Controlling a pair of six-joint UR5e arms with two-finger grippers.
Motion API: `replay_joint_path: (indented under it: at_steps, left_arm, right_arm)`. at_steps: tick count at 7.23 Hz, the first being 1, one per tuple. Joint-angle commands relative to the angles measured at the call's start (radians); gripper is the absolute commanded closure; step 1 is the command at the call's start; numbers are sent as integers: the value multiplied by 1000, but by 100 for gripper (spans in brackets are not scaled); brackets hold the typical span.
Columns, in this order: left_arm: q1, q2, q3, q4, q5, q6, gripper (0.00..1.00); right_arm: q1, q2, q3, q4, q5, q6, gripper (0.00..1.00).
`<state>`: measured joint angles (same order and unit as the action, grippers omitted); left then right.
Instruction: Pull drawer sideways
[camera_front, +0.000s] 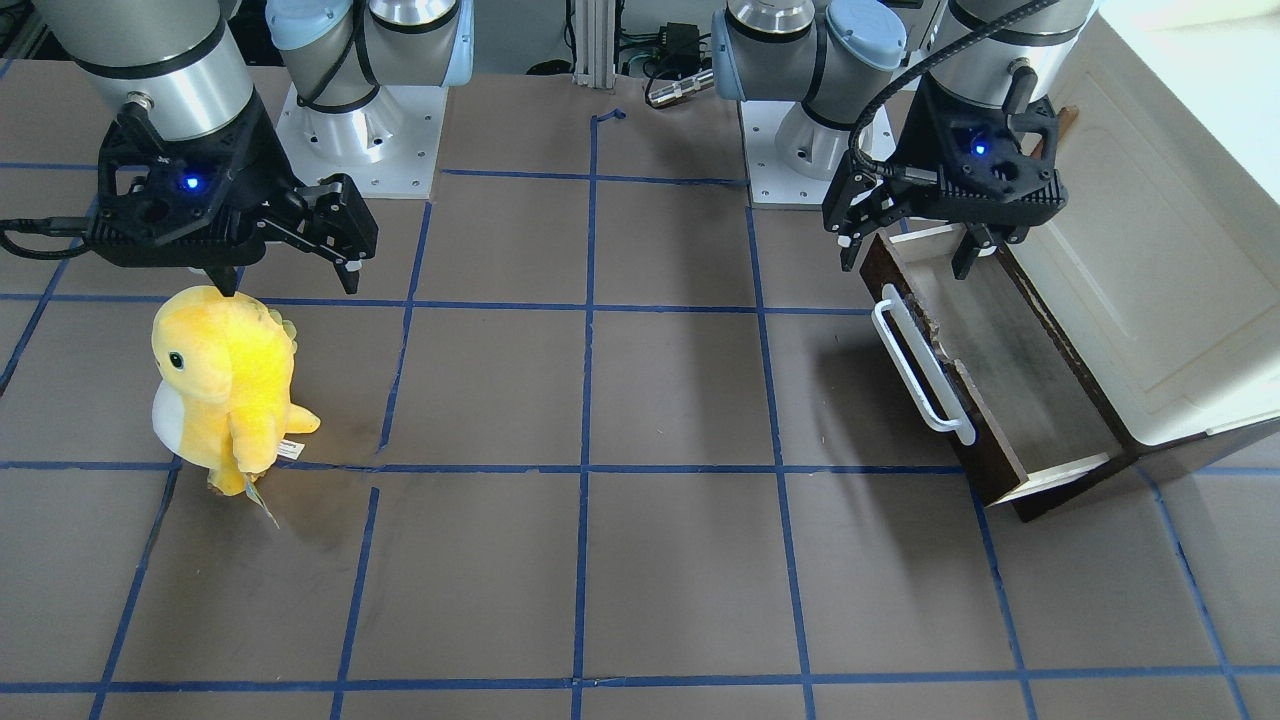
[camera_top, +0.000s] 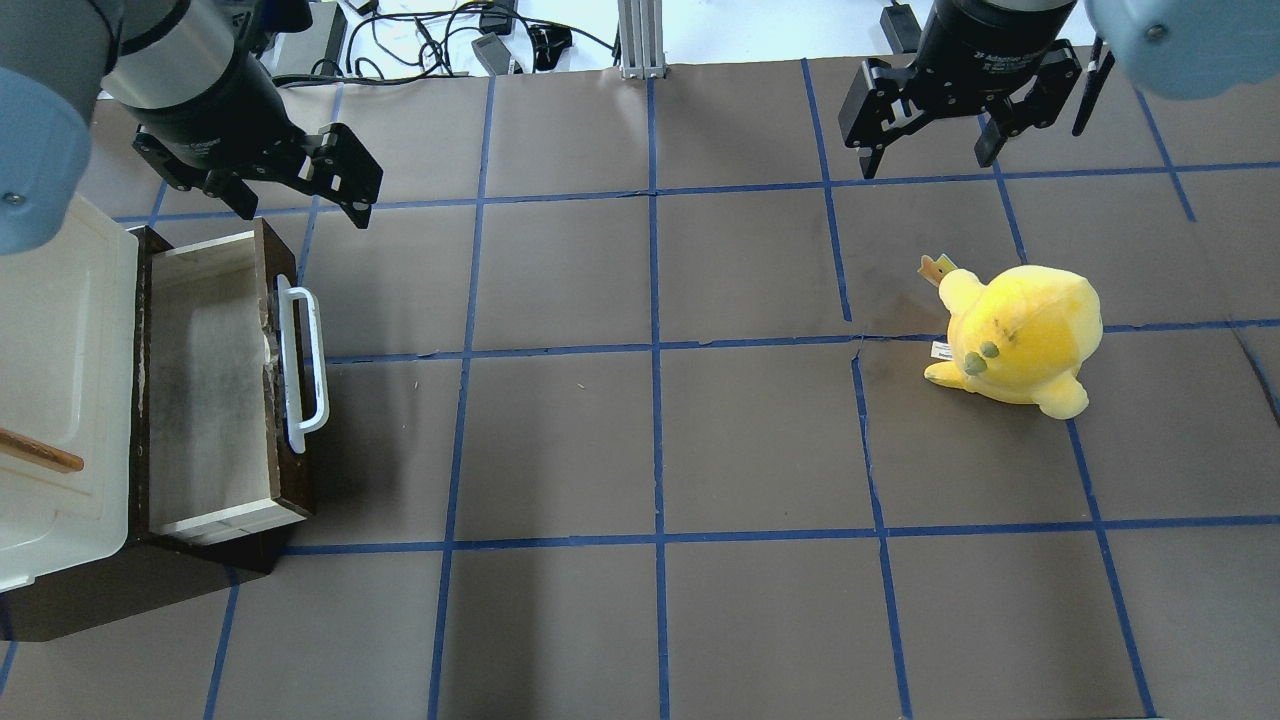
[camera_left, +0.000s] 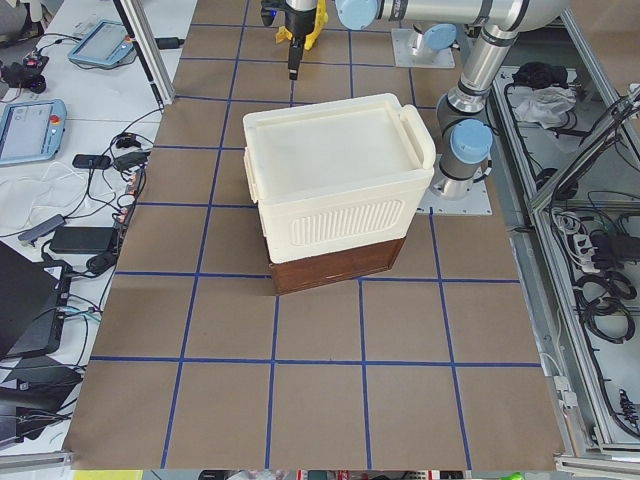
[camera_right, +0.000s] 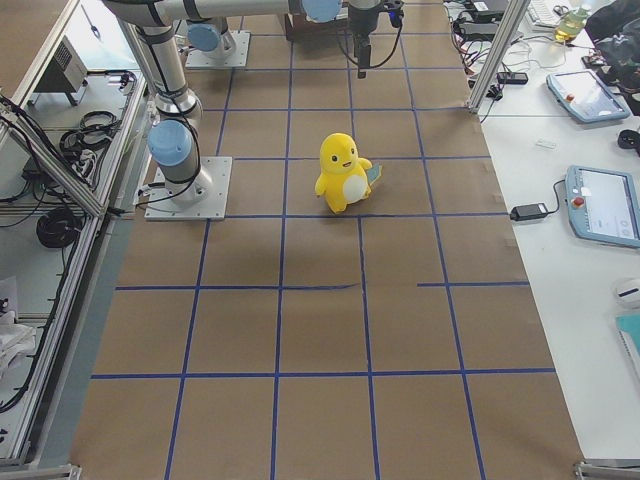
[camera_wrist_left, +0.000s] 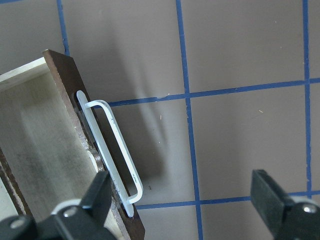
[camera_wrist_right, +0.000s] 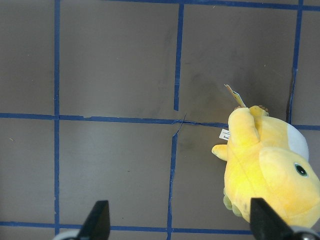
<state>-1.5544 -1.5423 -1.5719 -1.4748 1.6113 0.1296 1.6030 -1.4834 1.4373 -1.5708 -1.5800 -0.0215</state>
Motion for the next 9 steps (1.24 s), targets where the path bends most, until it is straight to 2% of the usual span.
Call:
replay_joint_path:
  at_steps: [1, 3, 5, 9]
  left_arm:
    - [7, -1, 6, 8, -14, 4, 0]
    - [10, 2, 3, 10, -21, 2, 0]
    - [25, 5, -2, 10, -77, 8, 0]
    - [22, 16, -3, 7, -50, 4, 0]
  right_arm:
    - [0, 0, 0, 0, 0, 0, 0]
    - [0, 0, 0, 0, 0, 0, 0]
    - [0, 0, 0, 0, 0, 0, 0]
    - [0, 0, 0, 0, 0, 0, 0]
